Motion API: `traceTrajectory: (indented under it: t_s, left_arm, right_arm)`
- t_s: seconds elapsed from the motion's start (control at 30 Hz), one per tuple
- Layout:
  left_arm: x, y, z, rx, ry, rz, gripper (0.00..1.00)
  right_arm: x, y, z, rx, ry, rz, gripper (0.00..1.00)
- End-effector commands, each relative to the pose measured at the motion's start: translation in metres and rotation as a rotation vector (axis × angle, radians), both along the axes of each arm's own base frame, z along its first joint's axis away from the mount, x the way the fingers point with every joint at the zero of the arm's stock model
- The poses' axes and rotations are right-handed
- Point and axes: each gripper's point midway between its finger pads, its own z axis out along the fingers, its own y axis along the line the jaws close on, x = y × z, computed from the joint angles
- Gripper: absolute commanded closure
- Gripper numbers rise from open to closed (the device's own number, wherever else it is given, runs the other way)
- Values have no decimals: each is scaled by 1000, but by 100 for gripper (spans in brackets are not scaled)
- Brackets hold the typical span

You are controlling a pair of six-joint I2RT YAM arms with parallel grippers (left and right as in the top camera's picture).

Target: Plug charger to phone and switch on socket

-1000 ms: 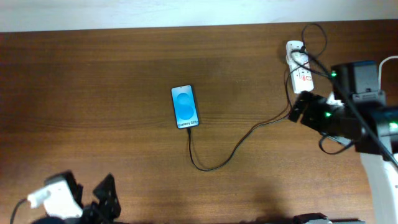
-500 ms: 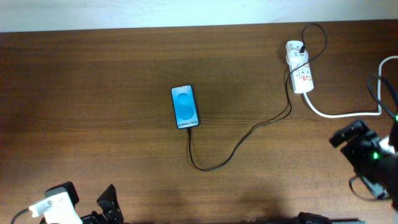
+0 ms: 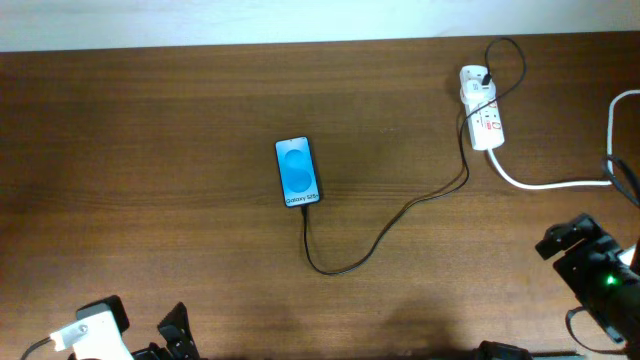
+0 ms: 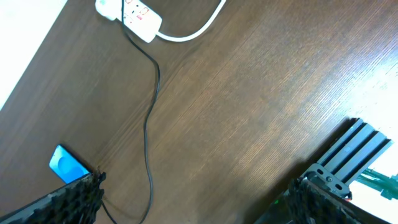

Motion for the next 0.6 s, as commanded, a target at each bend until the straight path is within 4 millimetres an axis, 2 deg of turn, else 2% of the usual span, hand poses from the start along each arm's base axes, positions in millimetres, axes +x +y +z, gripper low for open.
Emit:
traceTrajectory:
  t_s: [0.0, 0.27, 0.43, 0.57]
  left_arm:
    - [-1, 2, 0, 16, -2, 1, 0]
    - [-1, 2, 0, 16, -2, 1, 1]
    - [-1, 2, 0, 16, -2, 1, 1]
    - [-1, 2, 0, 16, -2, 1, 1]
  right_arm:
    - [8, -9, 3, -28, 6, -24, 1]
    - [35, -19, -14, -17, 115, -27, 2]
    - [62, -9, -29, 9, 180, 162, 2]
    - [75, 0, -39, 80, 206, 206, 18]
